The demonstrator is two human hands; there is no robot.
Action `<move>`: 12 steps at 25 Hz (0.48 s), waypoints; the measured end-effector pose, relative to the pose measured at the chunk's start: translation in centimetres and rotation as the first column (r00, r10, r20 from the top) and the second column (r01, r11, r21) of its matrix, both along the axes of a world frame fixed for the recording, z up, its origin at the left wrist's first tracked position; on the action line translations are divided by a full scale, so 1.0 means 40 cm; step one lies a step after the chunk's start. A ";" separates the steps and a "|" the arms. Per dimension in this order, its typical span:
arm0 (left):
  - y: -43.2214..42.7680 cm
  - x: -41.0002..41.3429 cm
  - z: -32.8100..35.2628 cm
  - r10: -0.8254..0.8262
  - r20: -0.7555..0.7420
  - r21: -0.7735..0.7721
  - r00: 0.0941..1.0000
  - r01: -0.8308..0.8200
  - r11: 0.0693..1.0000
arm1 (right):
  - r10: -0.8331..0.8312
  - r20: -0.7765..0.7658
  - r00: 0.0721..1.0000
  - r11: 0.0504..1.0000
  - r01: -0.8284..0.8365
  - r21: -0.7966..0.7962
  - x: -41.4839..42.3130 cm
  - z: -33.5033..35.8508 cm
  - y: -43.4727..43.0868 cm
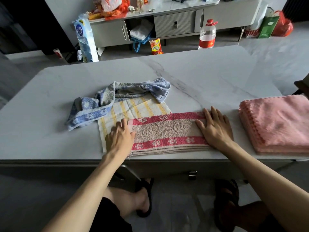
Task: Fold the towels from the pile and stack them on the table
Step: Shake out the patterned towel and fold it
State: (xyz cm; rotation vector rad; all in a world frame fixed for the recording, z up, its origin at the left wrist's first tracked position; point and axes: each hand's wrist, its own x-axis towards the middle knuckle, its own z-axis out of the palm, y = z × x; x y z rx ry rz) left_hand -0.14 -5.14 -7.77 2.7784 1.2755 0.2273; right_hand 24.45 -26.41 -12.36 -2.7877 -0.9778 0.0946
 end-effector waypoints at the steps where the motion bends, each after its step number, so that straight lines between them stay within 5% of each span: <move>1: 0.000 0.020 0.007 -0.054 0.012 0.004 0.998 0.054 0.999 | 0.005 -0.014 1.000 1.000 -0.004 0.003 0.000 0.005 -0.001; 5: -0.043 0.164 0.041 -0.445 -0.106 -0.291 0.889 0.400 0.869 | -0.090 -0.125 0.988 0.985 0.107 0.134 0.001 0.043 -0.012; 8: -0.048 0.237 0.019 -0.553 -0.233 -0.477 0.800 0.402 0.782 | -0.222 -0.194 0.955 0.963 0.246 0.109 0.022 0.077 -0.033; 12: -0.027 0.261 -0.002 -0.563 -0.344 -0.456 0.752 0.390 0.800 | -0.285 -0.281 0.916 0.953 0.303 0.023 0.042 0.104 -0.044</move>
